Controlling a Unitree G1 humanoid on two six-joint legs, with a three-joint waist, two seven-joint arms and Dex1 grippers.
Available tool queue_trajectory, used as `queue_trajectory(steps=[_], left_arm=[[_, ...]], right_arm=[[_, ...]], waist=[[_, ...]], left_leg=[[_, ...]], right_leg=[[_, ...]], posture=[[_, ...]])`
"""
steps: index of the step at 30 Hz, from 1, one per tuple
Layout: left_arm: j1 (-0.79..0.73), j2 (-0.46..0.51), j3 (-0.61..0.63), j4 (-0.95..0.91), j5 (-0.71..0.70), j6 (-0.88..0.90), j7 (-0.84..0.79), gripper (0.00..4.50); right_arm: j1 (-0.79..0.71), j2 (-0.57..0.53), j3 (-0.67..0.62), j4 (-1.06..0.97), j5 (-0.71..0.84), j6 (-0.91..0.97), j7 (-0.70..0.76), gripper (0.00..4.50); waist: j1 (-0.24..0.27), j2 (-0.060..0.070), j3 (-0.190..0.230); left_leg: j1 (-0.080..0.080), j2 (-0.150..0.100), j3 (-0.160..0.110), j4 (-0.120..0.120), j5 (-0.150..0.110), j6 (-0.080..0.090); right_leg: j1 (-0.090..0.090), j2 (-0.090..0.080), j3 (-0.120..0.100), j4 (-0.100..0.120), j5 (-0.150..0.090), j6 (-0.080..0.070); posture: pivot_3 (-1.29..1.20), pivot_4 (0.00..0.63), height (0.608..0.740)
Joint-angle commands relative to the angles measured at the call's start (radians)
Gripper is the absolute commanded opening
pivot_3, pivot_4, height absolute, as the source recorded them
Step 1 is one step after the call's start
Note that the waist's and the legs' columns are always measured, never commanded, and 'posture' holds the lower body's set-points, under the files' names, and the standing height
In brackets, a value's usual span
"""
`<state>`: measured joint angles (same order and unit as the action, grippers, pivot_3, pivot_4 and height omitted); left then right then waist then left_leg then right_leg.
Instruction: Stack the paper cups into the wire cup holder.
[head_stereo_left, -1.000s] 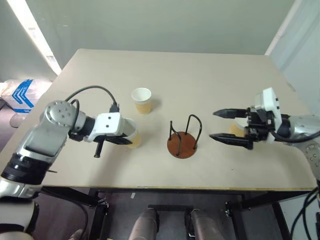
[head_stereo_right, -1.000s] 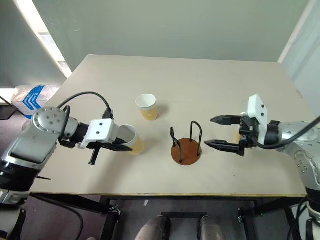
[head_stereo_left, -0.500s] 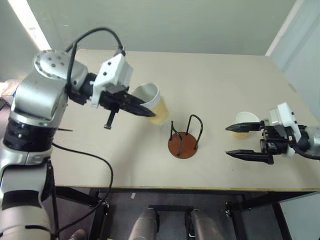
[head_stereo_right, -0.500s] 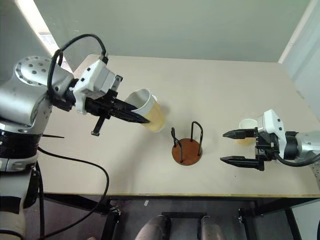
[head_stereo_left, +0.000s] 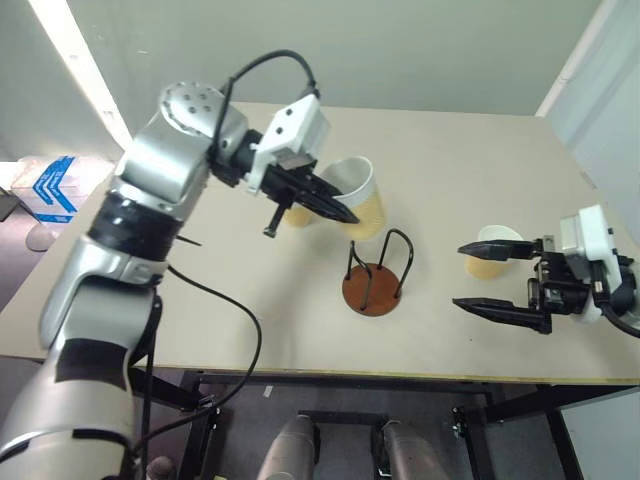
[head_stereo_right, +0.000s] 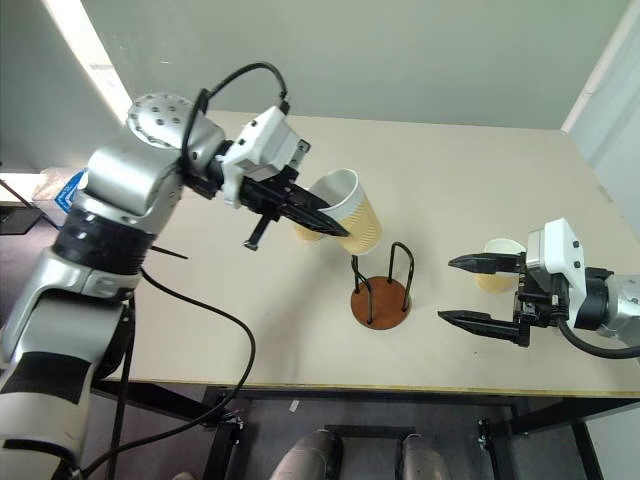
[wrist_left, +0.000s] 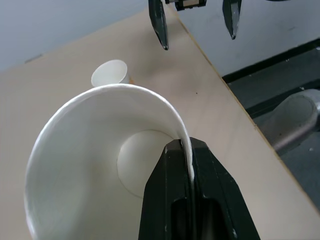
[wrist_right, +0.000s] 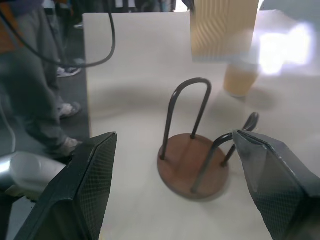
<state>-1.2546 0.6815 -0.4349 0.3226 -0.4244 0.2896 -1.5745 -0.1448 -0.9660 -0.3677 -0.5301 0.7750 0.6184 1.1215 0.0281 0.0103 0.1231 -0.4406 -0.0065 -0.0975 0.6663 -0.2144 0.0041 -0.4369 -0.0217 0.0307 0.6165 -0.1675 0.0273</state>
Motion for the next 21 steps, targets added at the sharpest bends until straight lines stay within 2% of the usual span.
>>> queue_trajectory(steps=[1, 6, 18, 21], left_arm=[[-0.052, -0.028, -0.031, 0.056, 0.008, -0.085, -0.040, 0.05], [-0.065, -0.052, -0.101, 0.086, 0.001, -0.146, -0.040, 0.05], [-0.043, -0.107, -0.200, 0.068, 0.015, -0.194, -0.040, 0.05], [-0.043, -0.113, -0.214, 0.076, 0.046, -0.218, -0.040, 0.67]], right_arm=[[0.012, -0.010, -0.051, -0.055, 0.034, 0.008, -0.034, 3.91], [0.033, -0.006, -0.069, -0.076, 0.044, 0.012, -0.068, 3.91], [0.013, -0.022, -0.069, -0.062, 0.036, 0.019, -0.125, 3.91], [-0.034, -0.032, -0.065, -0.028, 0.048, 0.063, -0.171, 3.91]], waist=[[0.000, 0.000, 0.000], [0.001, 0.000, 0.000], [0.010, 0.000, 0.000], [0.009, 0.000, 0.000]], left_leg=[[-0.001, 0.000, 0.000, 0.000, 0.000, 0.001], [-0.005, 0.000, 0.001, 0.001, -0.003, 0.003], [-0.006, 0.000, 0.001, 0.003, -0.007, 0.005], [-0.006, 0.000, 0.002, 0.004, -0.007, 0.005]], right_leg=[[0.000, 0.000, 0.000, -0.002, 0.001, 0.001], [0.000, 0.000, 0.000, -0.007, 0.005, 0.013], [0.000, 0.000, 0.000, -0.007, 0.004, 0.015], [0.000, 0.000, 0.000, -0.007, 0.004, 0.016]], posture=[[0.00, 0.150, 0.740], [0.00, 0.150, 0.740], [0.00, 0.150, 0.740], [0.00, 0.150, 0.740]])
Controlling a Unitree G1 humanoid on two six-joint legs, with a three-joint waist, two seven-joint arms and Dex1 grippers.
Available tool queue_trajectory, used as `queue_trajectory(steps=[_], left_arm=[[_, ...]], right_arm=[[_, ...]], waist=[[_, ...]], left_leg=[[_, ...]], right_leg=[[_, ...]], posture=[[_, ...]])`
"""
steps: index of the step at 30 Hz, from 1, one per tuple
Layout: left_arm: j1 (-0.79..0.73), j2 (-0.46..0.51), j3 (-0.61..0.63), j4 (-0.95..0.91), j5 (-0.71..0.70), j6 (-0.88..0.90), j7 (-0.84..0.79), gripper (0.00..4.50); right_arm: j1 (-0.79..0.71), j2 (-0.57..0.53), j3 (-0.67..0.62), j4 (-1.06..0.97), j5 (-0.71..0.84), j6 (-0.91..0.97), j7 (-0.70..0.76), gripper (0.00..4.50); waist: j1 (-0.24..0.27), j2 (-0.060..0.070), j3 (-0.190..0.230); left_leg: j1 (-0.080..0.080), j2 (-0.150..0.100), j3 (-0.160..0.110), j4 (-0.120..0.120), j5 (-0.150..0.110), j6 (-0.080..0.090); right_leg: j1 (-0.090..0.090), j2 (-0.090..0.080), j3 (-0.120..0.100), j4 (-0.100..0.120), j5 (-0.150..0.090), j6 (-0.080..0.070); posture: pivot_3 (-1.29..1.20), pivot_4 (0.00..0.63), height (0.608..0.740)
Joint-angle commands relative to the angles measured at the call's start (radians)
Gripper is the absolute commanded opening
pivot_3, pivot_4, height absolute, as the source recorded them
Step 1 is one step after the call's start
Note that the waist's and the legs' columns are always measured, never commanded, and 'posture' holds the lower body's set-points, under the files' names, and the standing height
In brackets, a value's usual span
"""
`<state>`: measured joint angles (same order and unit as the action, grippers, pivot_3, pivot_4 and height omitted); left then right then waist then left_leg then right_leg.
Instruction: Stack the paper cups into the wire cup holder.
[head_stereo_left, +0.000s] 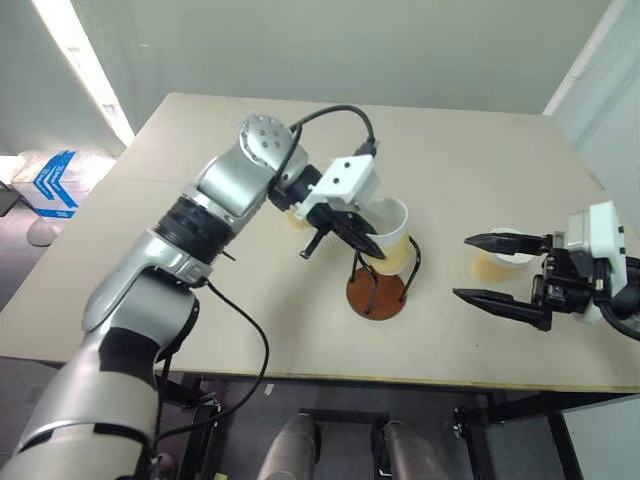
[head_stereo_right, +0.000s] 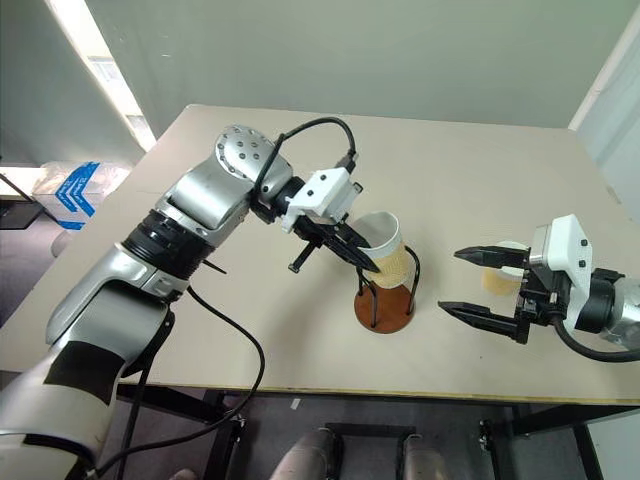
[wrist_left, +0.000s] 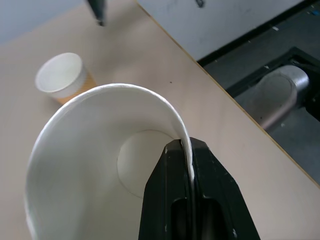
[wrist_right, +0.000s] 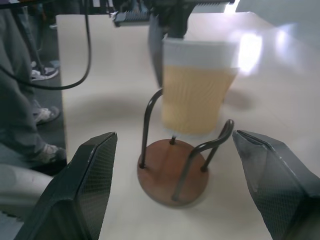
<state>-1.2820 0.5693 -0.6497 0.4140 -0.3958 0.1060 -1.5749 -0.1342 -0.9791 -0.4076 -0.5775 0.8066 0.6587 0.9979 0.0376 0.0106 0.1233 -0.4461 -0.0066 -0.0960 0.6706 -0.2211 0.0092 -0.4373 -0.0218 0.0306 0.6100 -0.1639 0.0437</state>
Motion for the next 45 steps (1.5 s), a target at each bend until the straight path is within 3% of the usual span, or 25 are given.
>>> queue_trajectory(steps=[1, 7, 11, 17, 24, 31, 36, 43, 45], left_arm=[[-0.016, -0.006, 0.003, -0.014, 0.022, -0.034, -0.040, 1.01], [-0.015, -0.046, 0.071, 0.014, 0.068, -0.053, -0.040, 3.10], [-0.013, -0.055, 0.136, 0.043, 0.094, -0.056, -0.025, 4.49], [0.017, -0.003, 0.277, 0.044, 0.087, -0.006, 0.006, 4.49], [0.063, 0.064, 0.497, -0.022, -0.028, 0.250, 0.108, 4.49], [0.227, 0.169, 0.635, -0.204, -0.086, 0.446, 0.221, 4.49], [0.363, 0.213, 0.683, -0.330, -0.091, 0.492, 0.295, 4.49], [0.442, 0.233, 0.712, -0.426, -0.111, 0.530, 0.352, 4.49], [0.452, 0.240, 0.714, -0.439, -0.114, 0.535, 0.359, 4.50]], right_arm=[[-0.059, -0.020, -0.023, 0.031, 0.018, 0.035, -0.064, 3.91], [-0.116, -0.028, 0.009, 0.073, -0.030, 0.051, -0.130, 3.91], [-0.153, -0.085, 0.077, 0.117, -0.150, 0.049, -0.173, 3.91], [-0.193, -0.211, 0.195, 0.211, -0.309, 0.011, -0.121, 3.91], [-0.244, -0.301, 0.331, 0.337, -0.459, -0.117, 0.015, 3.91], [-0.342, -0.282, 0.471, 0.461, -0.593, -0.232, 0.126, 3.91], [-0.410, -0.239, 0.557, 0.586, -0.695, -0.329, 0.178, 3.91], [-0.489, -0.167, 0.629, 0.739, -0.813, -0.446, 0.226, 3.91], [-0.509, -0.148, 0.637, 0.768, -0.837, -0.473, 0.234, 3.51]], waist=[[0.000, 0.000, 0.000], [0.002, 0.000, 0.000], [0.001, 0.001, 0.000], [0.001, 0.001, 0.000], [0.001, 0.001, 0.000], [-0.006, 0.002, 0.000], [-0.005, 0.002, 0.000], [-0.006, 0.002, 0.000], [-0.009, 0.003, 0.000]], left_leg=[[0.000, 0.000, 0.000, 0.000, 0.000, 0.000], [0.000, 0.000, 0.000, 0.003, 0.000, 0.002], [-0.001, 0.000, 0.001, 0.004, -0.001, 0.003], [-0.001, 0.000, 0.001, 0.005, -0.002, 0.004], [-0.004, 0.000, 0.002, 0.005, -0.004, 0.005], [-0.005, 0.001, 0.003, 0.006, -0.004, 0.005], [-0.005, 0.001, 0.002, 0.009, -0.004, 0.006], [-0.003, 0.001, 0.002, 0.010, -0.001, 0.006], [-0.001, 0.001, 0.003, 0.009, 0.000, 0.006]], right_leg=[[0.000, 0.000, 0.000, 0.000, 0.000, 0.000], [0.001, 0.000, 0.001, 0.000, 0.002, 0.002], [0.001, 0.000, 0.001, 0.000, 0.002, 0.003], [0.000, 0.000, 0.001, 0.000, 0.003, 0.004], [-0.003, 0.000, 0.001, 0.000, 0.003, 0.004], [-0.004, 0.000, 0.001, 0.000, 0.003, 0.005], [-0.004, 0.000, 0.001, 0.001, 0.004, 0.003], [-0.003, 0.000, 0.001, 0.001, 0.009, -0.004], [-0.002, 0.000, 0.001, 0.001, 0.008, -0.007]], posture=[[0.00, 0.150, 0.740], [0.00, 0.150, 0.740], [0.00, 0.150, 0.740], [0.00, 0.150, 0.740], [0.00, 0.150, 0.740], [0.00, 0.150, 0.740], [0.00, 0.150, 0.740], [0.00, 0.150, 0.740], [0.00, 0.150, 0.740]])
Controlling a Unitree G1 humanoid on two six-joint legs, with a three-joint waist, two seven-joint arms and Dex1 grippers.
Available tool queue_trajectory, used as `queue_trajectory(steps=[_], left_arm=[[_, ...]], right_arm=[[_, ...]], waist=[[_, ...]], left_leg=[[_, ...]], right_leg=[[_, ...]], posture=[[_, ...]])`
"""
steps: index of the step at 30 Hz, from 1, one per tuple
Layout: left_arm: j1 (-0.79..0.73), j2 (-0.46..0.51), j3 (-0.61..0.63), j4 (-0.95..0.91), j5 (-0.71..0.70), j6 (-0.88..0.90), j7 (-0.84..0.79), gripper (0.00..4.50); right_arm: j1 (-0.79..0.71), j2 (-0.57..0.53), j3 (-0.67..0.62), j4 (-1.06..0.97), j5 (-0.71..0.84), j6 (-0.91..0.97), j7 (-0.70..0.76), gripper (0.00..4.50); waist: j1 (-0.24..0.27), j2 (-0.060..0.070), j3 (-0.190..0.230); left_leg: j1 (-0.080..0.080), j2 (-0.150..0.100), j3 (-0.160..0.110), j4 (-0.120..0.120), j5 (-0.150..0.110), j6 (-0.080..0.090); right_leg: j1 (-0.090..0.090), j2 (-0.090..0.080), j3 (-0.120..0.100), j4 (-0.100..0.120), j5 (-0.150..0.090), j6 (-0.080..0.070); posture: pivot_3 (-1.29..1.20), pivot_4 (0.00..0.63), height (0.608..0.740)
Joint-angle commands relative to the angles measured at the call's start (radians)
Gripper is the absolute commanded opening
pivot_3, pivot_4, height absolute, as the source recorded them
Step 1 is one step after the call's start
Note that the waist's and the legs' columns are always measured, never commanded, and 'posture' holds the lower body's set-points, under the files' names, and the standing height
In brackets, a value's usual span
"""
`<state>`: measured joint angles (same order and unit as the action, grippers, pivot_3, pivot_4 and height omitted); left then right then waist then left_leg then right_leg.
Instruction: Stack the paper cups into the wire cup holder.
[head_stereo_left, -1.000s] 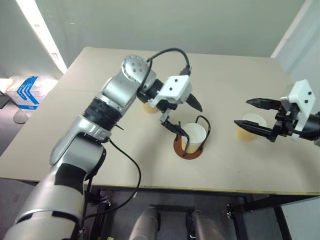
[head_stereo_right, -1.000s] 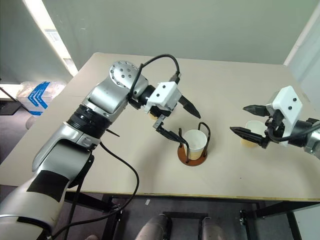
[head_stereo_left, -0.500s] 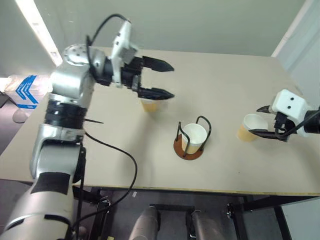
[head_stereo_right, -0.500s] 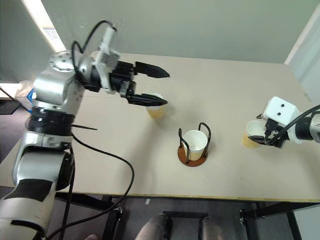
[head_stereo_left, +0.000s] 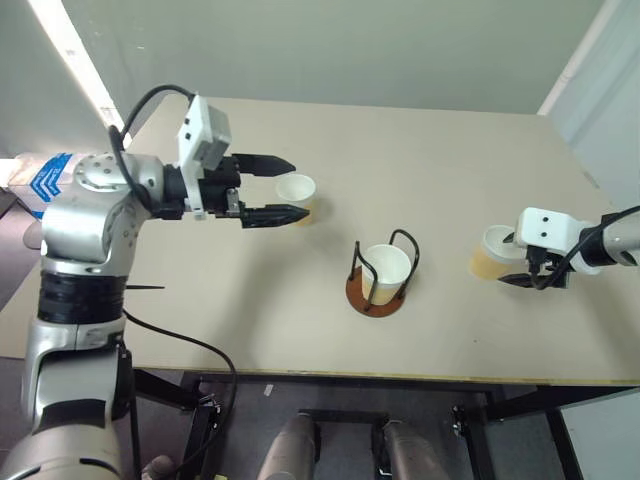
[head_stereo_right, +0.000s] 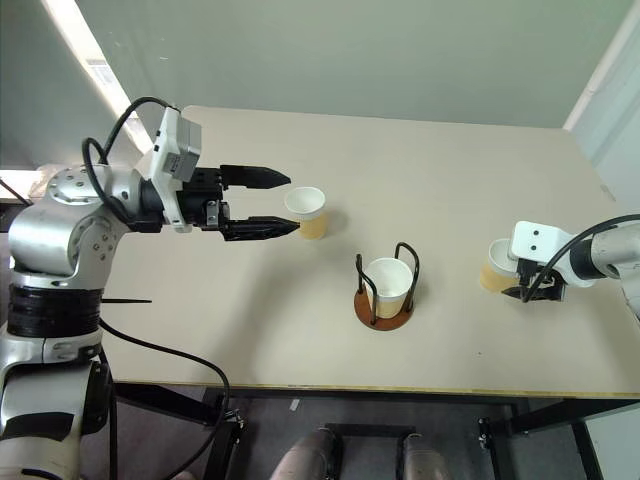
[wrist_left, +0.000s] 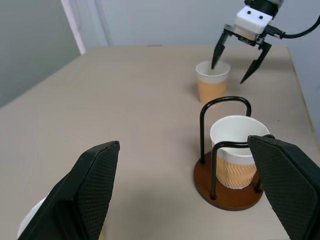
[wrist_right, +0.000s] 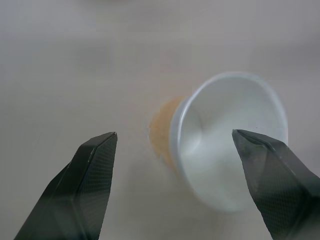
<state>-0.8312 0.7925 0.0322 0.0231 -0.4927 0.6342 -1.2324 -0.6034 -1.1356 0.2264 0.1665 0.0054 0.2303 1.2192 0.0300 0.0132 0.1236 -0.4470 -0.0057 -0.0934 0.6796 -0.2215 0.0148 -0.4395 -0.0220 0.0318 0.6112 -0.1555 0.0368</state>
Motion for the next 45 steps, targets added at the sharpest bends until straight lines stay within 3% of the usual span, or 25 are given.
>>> queue_trajectory(steps=[1, 10, 17, 21, 26, 31, 45], left_arm=[[0.005, 0.021, 0.032, -0.051, -0.018, 0.007, 0.017, 4.50], [0.026, 0.049, 0.016, -0.045, -0.018, -0.007, -0.006, 4.50], [0.018, 0.050, 0.009, -0.028, -0.018, -0.011, -0.029, 4.50], [0.058, 0.070, -0.020, -0.082, -0.031, -0.020, -0.103, 4.50], [0.042, 0.051, -0.048, -0.082, -0.027, -0.023, -0.114, 4.50], [0.015, 0.027, -0.067, -0.058, -0.017, -0.033, -0.116, 4.50], [0.001, 0.022, -0.075, -0.057, -0.019, -0.037, -0.119, 4.50]], right_arm=[[-0.047, 0.015, 0.005, 0.036, -0.047, -0.059, 0.016, 3.25], [-0.044, 0.046, -0.020, 0.066, -0.062, -0.083, 0.047, 0.08], [-0.086, -0.036, -0.125, -0.052, 0.059, 0.046, 0.168, 0.04], [-0.256, -0.066, -0.156, -0.231, 0.185, 0.220, 0.262, 0.04], [-0.418, -0.024, -0.083, -0.409, 0.245, 0.291, 0.329, 0.04], [-0.481, 0.055, 0.002, -0.519, 0.253, 0.300, 0.355, 0.04], [-0.462, 0.173, 0.102, -0.546, 0.194, 0.247, 0.334, 0.04]], waist=[[-0.002, 0.000, 0.000], [-0.002, 0.000, 0.000], [-0.001, 0.001, 0.000], [-0.009, 0.002, 0.001], [-0.016, 0.001, 0.000], [-0.014, 0.001, 0.000], [-0.015, 0.001, 0.000]], left_leg=[[0.001, 0.000, 0.000, -0.001, 0.001, 0.000], [0.003, 0.000, 0.000, -0.004, 0.003, -0.002], [0.002, 0.000, 0.000, -0.009, 0.003, -0.004], [0.002, 0.000, 0.000, -0.016, 0.005, -0.008], [0.003, 0.004, -0.002, -0.018, 0.005, -0.010], [0.002, 0.003, -0.003, -0.016, 0.005, -0.009], [0.003, 0.003, -0.003, -0.015, 0.006, -0.010]], right_leg=[[0.000, 0.000, 0.000, 0.000, -0.001, -0.004], [0.001, 0.000, 0.000, 0.000, -0.002, -0.008], [-0.001, 0.000, 0.000, -0.001, -0.003, -0.010], [-0.004, 0.000, 0.000, -0.001, -0.005, -0.012], [-0.005, 0.003, -0.003, 0.001, -0.009, -0.017], [-0.005, 0.003, -0.003, 0.001, -0.009, -0.017], [-0.006, 0.003, -0.003, 0.003, -0.009, -0.017]], posture=[[0.00, 0.150, 0.740], [0.00, 0.150, 0.740], [0.00, 0.150, 0.740], [0.00, 0.150, 0.740], [0.00, 0.150, 0.740], [0.00, 0.150, 0.740], [0.00, 0.150, 0.740]])
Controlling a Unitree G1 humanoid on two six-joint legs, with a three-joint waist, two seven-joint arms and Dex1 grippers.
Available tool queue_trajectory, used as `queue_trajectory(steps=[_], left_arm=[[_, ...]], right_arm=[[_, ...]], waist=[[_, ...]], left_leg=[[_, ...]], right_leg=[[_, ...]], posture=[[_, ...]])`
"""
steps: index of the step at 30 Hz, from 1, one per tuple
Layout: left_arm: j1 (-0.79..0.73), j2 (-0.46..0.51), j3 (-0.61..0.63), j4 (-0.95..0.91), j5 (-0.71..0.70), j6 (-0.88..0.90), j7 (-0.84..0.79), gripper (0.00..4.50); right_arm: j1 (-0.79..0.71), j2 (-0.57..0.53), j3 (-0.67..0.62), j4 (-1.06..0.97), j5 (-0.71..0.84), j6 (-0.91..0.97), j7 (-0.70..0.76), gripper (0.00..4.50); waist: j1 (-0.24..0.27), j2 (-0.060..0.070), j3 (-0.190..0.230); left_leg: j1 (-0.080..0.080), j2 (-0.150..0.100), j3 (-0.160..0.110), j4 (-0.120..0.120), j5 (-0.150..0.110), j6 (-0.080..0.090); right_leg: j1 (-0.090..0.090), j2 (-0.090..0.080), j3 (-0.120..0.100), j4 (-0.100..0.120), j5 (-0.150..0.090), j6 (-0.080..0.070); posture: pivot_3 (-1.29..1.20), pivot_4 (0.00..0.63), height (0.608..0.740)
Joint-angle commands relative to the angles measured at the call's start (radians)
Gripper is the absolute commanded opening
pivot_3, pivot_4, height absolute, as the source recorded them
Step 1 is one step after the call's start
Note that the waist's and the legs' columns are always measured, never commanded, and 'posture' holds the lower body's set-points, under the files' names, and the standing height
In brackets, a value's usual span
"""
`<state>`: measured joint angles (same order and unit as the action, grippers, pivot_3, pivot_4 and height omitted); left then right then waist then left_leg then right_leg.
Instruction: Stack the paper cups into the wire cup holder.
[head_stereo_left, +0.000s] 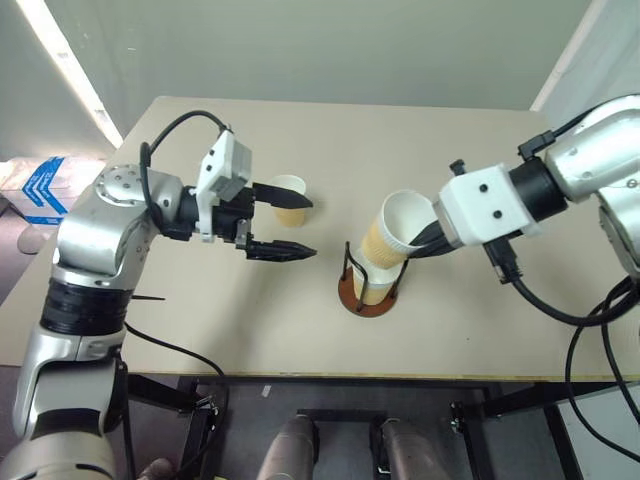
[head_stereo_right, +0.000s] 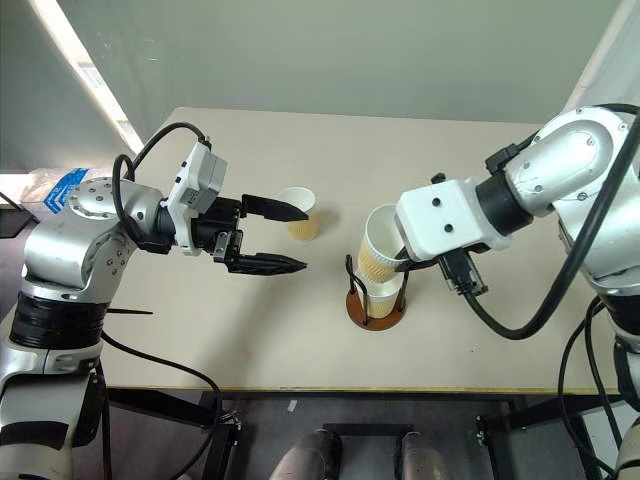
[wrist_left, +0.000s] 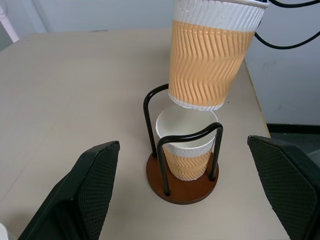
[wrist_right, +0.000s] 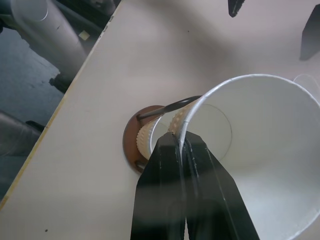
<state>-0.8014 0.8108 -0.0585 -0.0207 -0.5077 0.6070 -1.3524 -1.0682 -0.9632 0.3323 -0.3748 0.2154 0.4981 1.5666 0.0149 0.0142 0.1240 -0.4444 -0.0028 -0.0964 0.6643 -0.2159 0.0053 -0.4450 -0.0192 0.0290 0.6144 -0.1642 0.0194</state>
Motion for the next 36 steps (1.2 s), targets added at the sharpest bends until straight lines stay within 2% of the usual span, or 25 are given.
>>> queue_trajectory(steps=[1, 12, 16, 24, 31, 36], left_arm=[[-0.027, 0.004, 0.017, -0.016, -0.005, -0.007, 0.003, 4.50], [-0.013, 0.014, 0.028, -0.035, -0.011, 0.005, 0.023, 4.50], [-0.002, 0.019, 0.025, -0.043, -0.008, 0.002, 0.027, 4.50], [0.000, 0.019, 0.014, -0.020, 0.040, -0.039, 0.061, 4.50], [-0.025, 0.043, -0.009, 0.051, 0.178, -0.154, 0.100, 4.50], [-0.108, 0.006, -0.099, 0.225, 0.379, -0.319, 0.202, 4.50]], right_arm=[[0.007, 0.004, 0.001, 0.005, -0.028, -0.033, -0.015, 0.04], [0.035, 0.040, 0.049, 0.022, -0.083, -0.091, -0.012, 0.04], [0.039, 0.055, 0.056, 0.020, -0.098, -0.081, -0.018, 0.96], [0.021, 0.089, -0.008, 0.058, -0.100, -0.015, -0.117, 3.67], [0.024, 0.105, -0.214, 0.102, 0.052, 0.272, -0.259, 3.67], [0.095, 0.200, -0.417, 0.063, 0.223, 0.493, -0.423, 3.67]], waist=[[0.000, 0.000, 0.000], [-0.001, 0.000, 0.000], [0.000, 0.000, 0.000], [-0.001, 0.000, 0.000], [0.000, 0.000, 0.000], [0.003, 0.000, 0.000]], left_leg=[[0.000, 0.000, 0.000, 0.000, 0.000, 0.000], [0.000, 0.000, 0.000, 0.000, 0.000, 0.000], [0.000, 0.000, 0.000, 0.000, 0.001, -0.001], [0.000, 0.000, 0.000, 0.000, 0.001, -0.001], [0.000, 0.000, 0.000, 0.000, 0.001, -0.001], [0.000, 0.000, 0.000, 0.000, 0.002, -0.002]], right_leg=[[0.000, 0.000, 0.000, 0.000, 0.000, 0.000], [0.000, 0.000, 0.000, 0.001, 0.000, 0.000], [0.000, 0.000, 0.000, 0.002, 0.000, 0.000], [-0.001, 0.000, 0.000, 0.002, 0.000, -0.001], [-0.001, 0.000, 0.000, 0.002, 0.000, -0.001], [-0.001, 0.000, 0.000, 0.002, 0.000, -0.001]], posture=[[0.00, 0.150, 0.740], [0.00, 0.150, 0.740], [0.00, 0.150, 0.740], [0.00, 0.150, 0.740], [0.00, 0.150, 0.740], [0.00, 0.150, 0.740]])
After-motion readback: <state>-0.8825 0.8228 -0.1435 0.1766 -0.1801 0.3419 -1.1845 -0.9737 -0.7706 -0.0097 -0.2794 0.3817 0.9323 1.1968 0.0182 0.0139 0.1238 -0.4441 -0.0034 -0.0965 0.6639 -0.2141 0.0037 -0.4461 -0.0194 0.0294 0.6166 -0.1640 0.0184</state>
